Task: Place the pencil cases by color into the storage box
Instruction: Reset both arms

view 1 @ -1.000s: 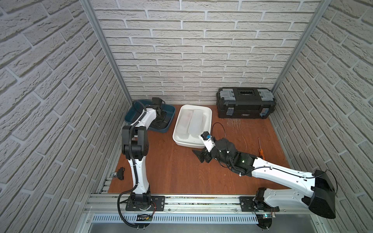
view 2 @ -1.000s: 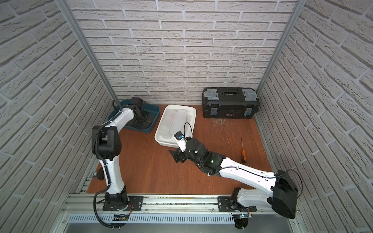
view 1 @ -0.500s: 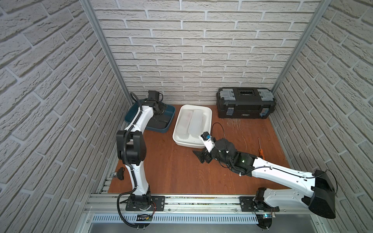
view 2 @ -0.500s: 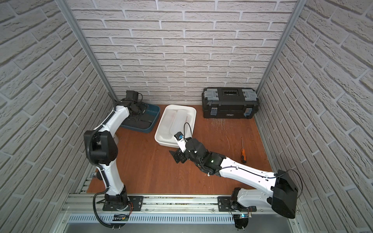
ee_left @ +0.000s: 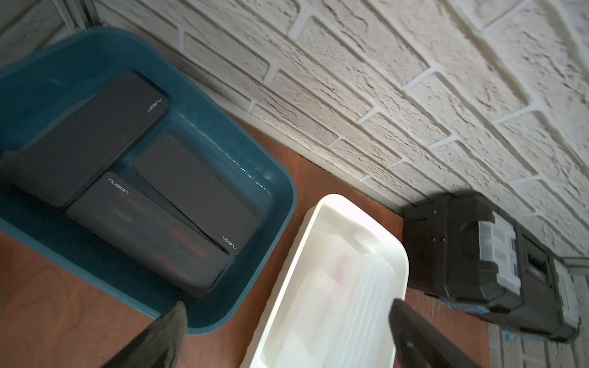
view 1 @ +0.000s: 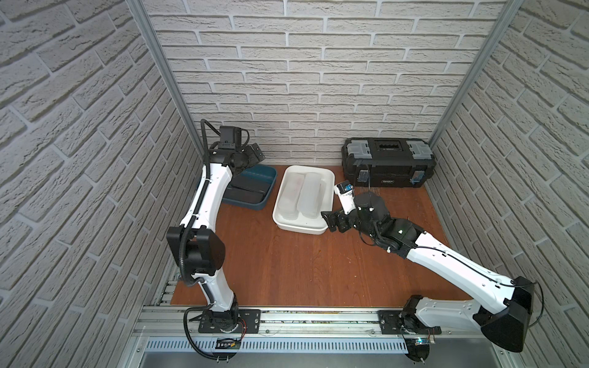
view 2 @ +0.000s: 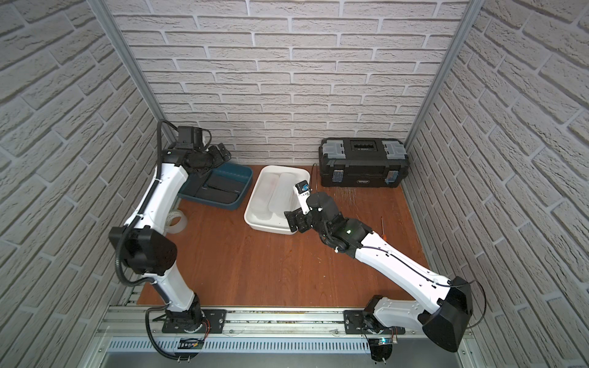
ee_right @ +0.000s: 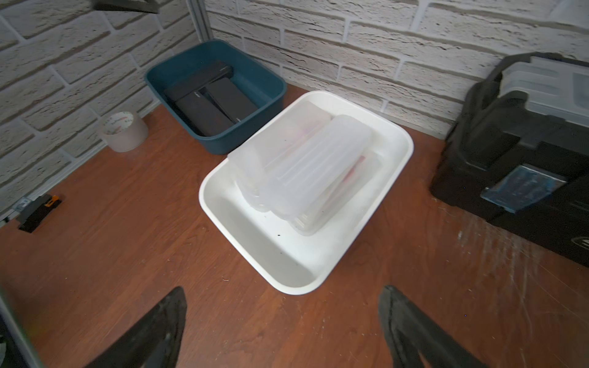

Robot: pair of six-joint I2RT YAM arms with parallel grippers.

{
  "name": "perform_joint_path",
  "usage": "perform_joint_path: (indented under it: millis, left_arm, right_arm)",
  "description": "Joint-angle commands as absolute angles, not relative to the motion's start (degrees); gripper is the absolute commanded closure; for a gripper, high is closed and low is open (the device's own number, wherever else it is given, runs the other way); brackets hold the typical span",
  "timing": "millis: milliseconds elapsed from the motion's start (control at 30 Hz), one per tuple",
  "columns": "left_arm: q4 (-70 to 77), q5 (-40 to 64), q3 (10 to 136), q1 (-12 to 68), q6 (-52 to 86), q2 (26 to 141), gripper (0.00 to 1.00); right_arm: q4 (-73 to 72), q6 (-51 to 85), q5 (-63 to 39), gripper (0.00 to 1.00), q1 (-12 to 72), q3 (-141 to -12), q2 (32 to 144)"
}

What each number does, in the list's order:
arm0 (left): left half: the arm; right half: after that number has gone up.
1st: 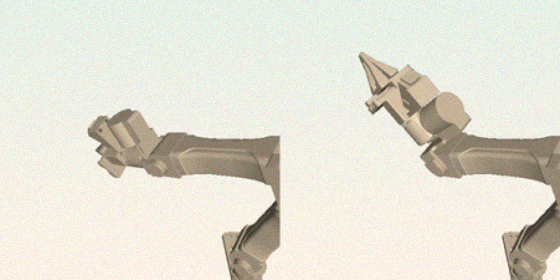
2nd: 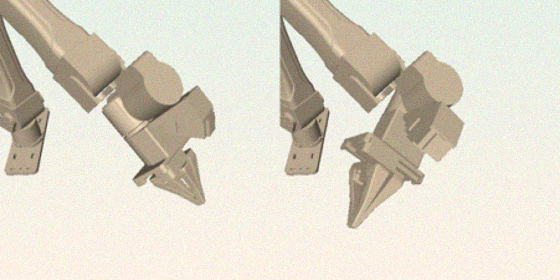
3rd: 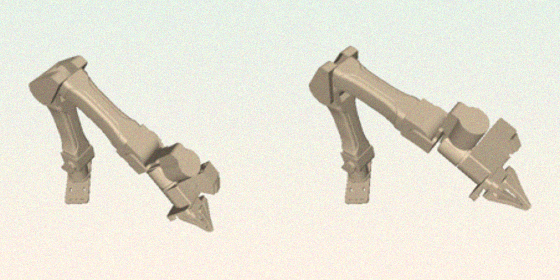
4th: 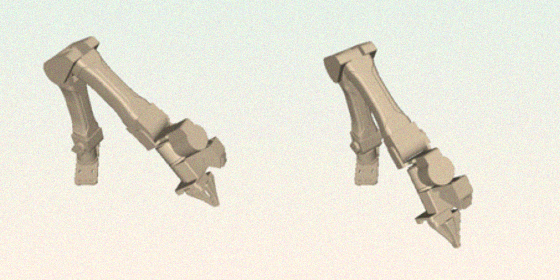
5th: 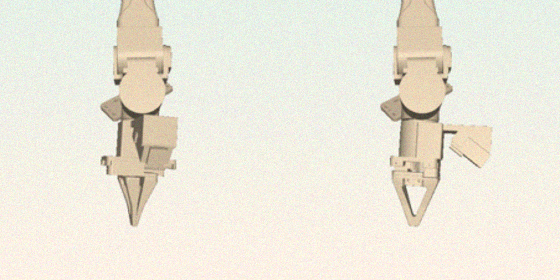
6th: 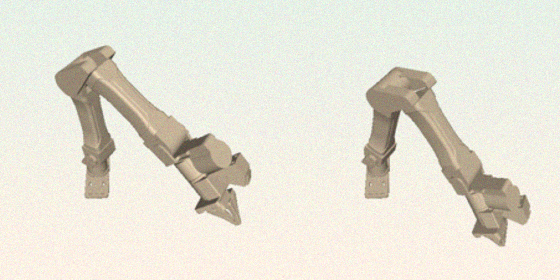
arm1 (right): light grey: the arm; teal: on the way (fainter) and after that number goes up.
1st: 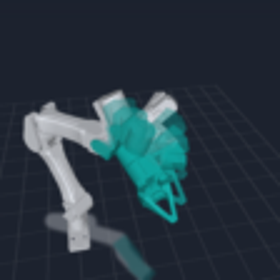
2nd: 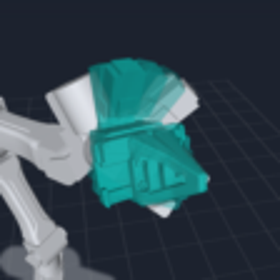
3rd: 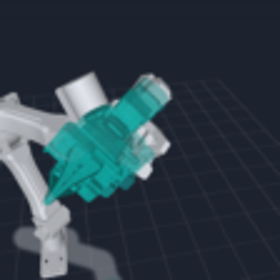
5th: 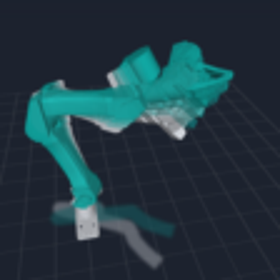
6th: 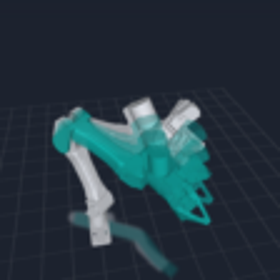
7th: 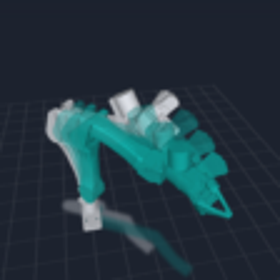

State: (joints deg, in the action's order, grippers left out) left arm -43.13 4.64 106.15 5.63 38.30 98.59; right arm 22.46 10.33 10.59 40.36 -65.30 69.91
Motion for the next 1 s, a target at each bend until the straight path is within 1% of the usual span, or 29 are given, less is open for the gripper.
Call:
perform_joint_path:
  millis: [0, 133, 167, 333, 467, 667, 900, 967]
  left_arm:
    - [-35.9, 7.0, 101.2, 4.8, 30.0, 92.7, 0.02]
    - [-35.7, 9.9, 97.4, 3.8, 24.9, 88.9, 0.02]
    - [-35.4, 10.5, 96.2, 3.7, 23.6, 87.7, 0.02]
    - [-30.6, 13.7, 88.0, 1.7, 19.0, 81.1, 0.02]
    - [-27.2, 14.2, 81.0, -0.5, 16.8, 76.5, 0.02]
    - [-20.9, 13.0, 70.1, -1.3, 12.5, 69.1, 0.02]
    - [-18.1, 11.3, 60.5, -1.3, 10.6, 62.6, 0.02]
    - [-15.9, 9.0, 56.2, -1.2, 10.2, 60.1, 0.02]
  right_arm:
    - [28.2, 10.6, 11.0, 0.03, 37.2, -68.9, 70.6]
    - [29.1, 9.0, 10.5, 0.0, 33.7, -72.5, 69.9]
    - [29.0, 8.7, 10.5, 0.01, 32.8, -73.2, 69.6]
    - [26.1, 6.7, 12.0, 0.01, 28.8, -72.2, 65.7]
    - [20.9, 5.2, 14.8, 0.01, 24.8, -65.7, 59.8]
    - [12.7, 7.8, 13.9, 0.01, 15.9, -54.1, 50.9]
    - [7.1, 6.9, 15.6, 0.01, 14.2, -43.1, 43.2]
    - [3.8, 5.7, 16.5, 0.01, 14.2, -39.1, 41.6]
